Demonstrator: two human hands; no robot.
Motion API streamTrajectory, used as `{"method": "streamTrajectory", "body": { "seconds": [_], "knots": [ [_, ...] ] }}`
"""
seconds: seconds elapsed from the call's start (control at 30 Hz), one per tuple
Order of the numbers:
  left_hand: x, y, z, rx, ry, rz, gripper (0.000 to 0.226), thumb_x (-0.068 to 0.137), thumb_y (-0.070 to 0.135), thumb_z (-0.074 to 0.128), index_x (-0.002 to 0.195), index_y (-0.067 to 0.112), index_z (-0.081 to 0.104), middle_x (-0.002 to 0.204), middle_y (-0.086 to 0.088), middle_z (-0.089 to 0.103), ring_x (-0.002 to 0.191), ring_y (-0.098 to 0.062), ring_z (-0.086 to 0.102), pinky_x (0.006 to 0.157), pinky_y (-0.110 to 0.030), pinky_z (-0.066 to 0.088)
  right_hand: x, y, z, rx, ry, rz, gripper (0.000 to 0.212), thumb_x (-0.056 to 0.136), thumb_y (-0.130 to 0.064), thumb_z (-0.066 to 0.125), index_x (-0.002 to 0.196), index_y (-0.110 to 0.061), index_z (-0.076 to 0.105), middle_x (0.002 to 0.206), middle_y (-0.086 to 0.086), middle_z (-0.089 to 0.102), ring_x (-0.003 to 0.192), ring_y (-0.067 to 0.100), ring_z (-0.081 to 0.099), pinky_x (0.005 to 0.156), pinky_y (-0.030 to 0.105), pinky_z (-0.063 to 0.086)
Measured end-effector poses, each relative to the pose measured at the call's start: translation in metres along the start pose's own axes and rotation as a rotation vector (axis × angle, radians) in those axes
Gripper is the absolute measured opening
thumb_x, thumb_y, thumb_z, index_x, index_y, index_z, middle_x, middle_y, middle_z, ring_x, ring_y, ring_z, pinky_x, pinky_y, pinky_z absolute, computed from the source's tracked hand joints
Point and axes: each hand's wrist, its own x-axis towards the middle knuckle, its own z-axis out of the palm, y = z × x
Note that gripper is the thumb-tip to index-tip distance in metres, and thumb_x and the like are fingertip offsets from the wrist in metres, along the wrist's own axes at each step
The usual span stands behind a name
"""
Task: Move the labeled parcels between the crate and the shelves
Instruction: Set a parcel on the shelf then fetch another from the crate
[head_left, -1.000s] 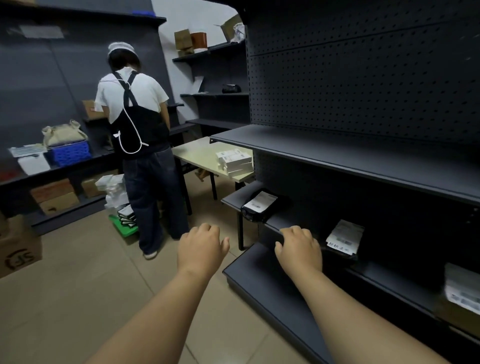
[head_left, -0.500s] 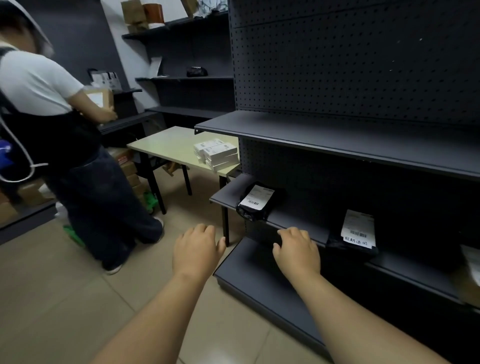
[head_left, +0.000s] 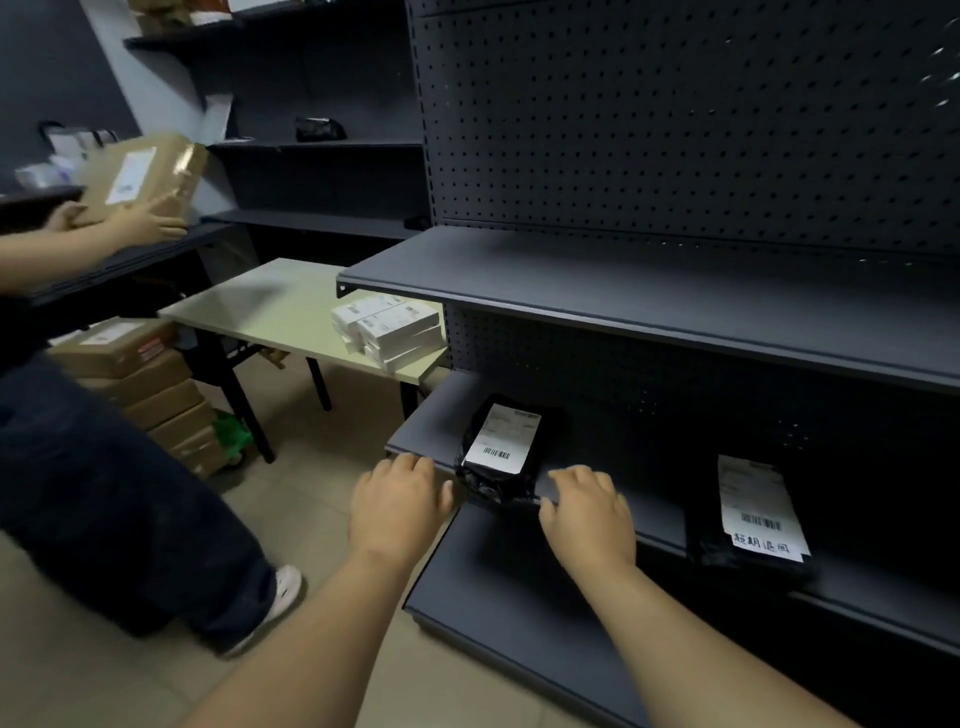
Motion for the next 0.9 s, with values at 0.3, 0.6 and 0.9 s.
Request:
{"method": "streamTrajectory", "body": {
  "seconds": [0.3, 0.6, 0.9],
  "knots": [
    [0.070, 0.003, 0.050, -0.021, -0.093, 0.075, 0.034, 0.092, 0.046, 0.039, 0.103, 0.022, 0.060, 0.108, 0.003, 0.063, 0.104, -0.020, 0.057, 0.081, -0.032, 0.040, 0.048, 0.000, 0.023, 0.012, -0.004, 0.080, 0.041, 0.094, -0.036, 0.046, 0.133, -0.026, 0.048, 0.131, -0.009, 0.050, 0.123, 0.014, 0.043, 0.101, 0.028, 0.034],
    [0.118, -0.005, 0.101, -0.084, -0.129, 0.148, 0.032, 0.093, 0.046, 0.040, 0.095, 0.021, 0.060, 0.098, 0.003, 0.064, 0.091, -0.017, 0.060, 0.069, -0.030, 0.038, 0.074, -0.006, 0.061, 0.040, -0.028, 0.178, 0.042, 0.095, -0.036, 0.045, 0.135, -0.026, 0.046, 0.132, -0.009, 0.049, 0.122, 0.014, 0.042, 0.103, 0.027, 0.033],
    [0.158, -0.014, 0.163, -0.184, -0.195, 0.228, 0.032, 0.093, 0.046, 0.040, 0.101, 0.021, 0.058, 0.101, 0.004, 0.062, 0.094, -0.016, 0.058, 0.073, -0.029, 0.044, 0.107, -0.011, 0.114, 0.034, -0.036, 0.354, 0.042, 0.095, -0.035, 0.044, 0.136, -0.025, 0.045, 0.133, -0.007, 0.049, 0.124, 0.014, 0.041, 0.102, 0.026, 0.034]
  ]
}}
